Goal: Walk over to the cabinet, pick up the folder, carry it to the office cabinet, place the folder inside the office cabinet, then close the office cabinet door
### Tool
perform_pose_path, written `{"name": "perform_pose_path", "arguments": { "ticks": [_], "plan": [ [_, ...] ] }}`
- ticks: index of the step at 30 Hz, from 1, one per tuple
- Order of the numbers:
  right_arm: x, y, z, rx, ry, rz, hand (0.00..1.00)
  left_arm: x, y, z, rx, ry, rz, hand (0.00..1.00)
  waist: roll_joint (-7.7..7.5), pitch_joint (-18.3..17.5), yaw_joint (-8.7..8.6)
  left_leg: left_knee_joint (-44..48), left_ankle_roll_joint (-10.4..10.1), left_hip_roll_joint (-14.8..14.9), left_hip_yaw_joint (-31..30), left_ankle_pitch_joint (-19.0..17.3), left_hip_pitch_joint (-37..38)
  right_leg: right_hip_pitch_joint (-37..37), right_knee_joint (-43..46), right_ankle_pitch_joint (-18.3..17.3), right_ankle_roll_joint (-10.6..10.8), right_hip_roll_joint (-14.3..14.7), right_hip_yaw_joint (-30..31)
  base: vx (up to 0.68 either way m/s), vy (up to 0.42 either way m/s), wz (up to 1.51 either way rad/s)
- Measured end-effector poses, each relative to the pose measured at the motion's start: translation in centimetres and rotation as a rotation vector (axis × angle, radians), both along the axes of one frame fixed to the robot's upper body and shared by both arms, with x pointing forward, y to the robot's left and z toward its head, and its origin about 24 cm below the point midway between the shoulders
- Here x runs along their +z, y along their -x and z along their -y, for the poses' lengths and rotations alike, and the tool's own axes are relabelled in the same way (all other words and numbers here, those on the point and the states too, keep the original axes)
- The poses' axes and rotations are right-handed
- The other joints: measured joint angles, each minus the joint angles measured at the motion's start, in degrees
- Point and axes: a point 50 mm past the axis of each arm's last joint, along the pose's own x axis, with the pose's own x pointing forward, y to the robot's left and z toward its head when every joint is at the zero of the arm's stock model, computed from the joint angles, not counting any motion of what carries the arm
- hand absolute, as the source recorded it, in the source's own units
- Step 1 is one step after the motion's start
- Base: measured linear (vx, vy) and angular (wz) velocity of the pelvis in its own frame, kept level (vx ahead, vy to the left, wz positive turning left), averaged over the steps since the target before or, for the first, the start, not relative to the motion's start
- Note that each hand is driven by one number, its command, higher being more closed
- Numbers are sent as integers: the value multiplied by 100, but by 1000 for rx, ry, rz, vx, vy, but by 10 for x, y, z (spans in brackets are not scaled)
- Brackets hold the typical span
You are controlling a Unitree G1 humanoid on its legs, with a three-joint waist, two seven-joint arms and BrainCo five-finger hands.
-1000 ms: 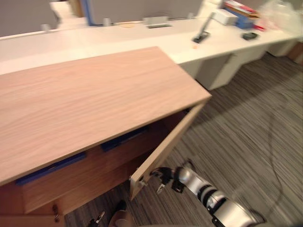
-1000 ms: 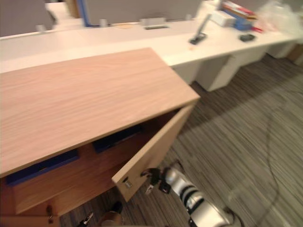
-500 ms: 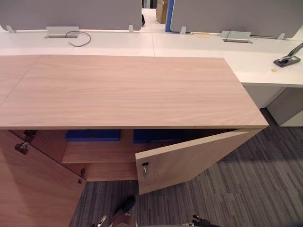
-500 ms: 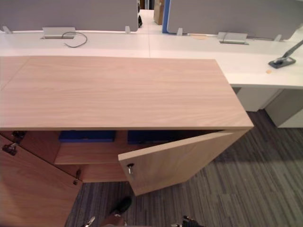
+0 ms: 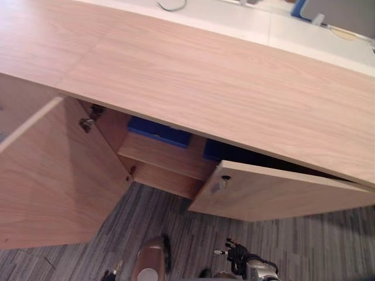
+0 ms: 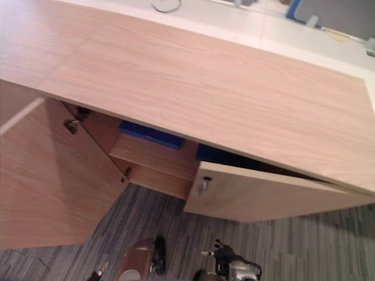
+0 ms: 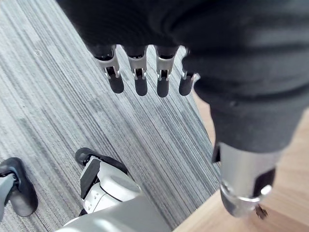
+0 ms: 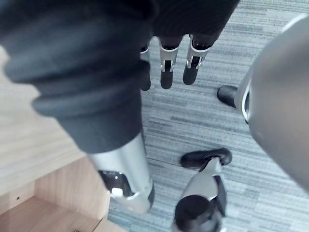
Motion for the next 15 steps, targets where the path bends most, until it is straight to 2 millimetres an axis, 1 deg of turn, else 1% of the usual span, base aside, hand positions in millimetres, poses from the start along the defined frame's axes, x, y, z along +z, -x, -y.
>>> {"name": "perform_pose_path", "arguments": {
  "ticks": [1, 2, 3, 4, 5, 6, 7, 10, 13, 15],
  "plan": [
    [0, 1, -3, -1, -10, -2, 0, 0, -3, 3, -14, 7, 7, 0, -60, -19, 10, -632, 262, -292, -91, 254, 185, -93, 43, -15, -19, -125, -43, 0, 73, 97],
    [1, 1, -3, -10, -15, 9, 0, 0, -3, 2, -29, 5, 5, 0, -77, -39, -9, -1212, 275, -524, -229, 575, 398, -159, 51, -12, -32, -162, -46, 0, 58, 84],
    [1, 0, -2, -12, -18, 16, 0, 0, -2, 3, -35, 4, 3, 0, -66, -43, -31, -1499, 283, -625, -307, 738, 530, -199, 46, -4, -49, -182, -57, -18, 21, 74],
    [3, -1, -3, -15, -26, 36, 0, 0, -1, 3, -50, 2, -3, 0, -47, -83, -86, -2052, 337, -764, -425, 1039, 764, -296, 50, 32, -104, -186, -178, -25, 10, 53],
    [6, -4, -4, 0, -29, 62, 0, 0, -1, 3, -70, 0, -4, 0, -45, -119, -83, -2529, 354, -844, -491, 1311, 964, -434, 44, 74, -165, -177, -217, -27, 6, 44],
    [7, -6, -5, 16, -28, 75, 0, 0, -2, 3, -81, -2, -4, 0, -40, -125, -87, -2745, 359, -867, -529, 1446, 1061, -513, 22, 102, -204, -174, -220, -25, -4, 37],
    [9, -9, -7, 35, -31, 93, 0, 0, -3, 3, -102, -7, -1, 0, -20, -138, -132, -3068, 352, -885, -663, 1654, 1188, -623, 11, 241, -285, -151, -221, -23, -13, 38],
    [13, -12, -13, 80, -44, 122, 0, 2, -6, 3, -130, -7, 13, 0, -56, -178, -174, -3586, 304, -880, -854, 2063, 1372, -682, -26, 393, -180, -88, -319, -20, -60, 32],
    [20, -20, -18, 143, -47, 170, 0, 2, -5, 1, -121, -7, 13, 0, -32, -161, -210, -3589, 244, -849, -926, 2117, 1349, -721, 188, 373, -197, -99, -320, -74, -103, 10],
    [26, -26, -24, 188, -57, 204, 0, 1, -4, 2, -129, -8, 7, 0, 22, -130, -230, -3614, 316, -770, -1069, 2110, 1345, -1120, 1096, 272, -262, -210, 153, -138, -32, 20]
  ]
}}
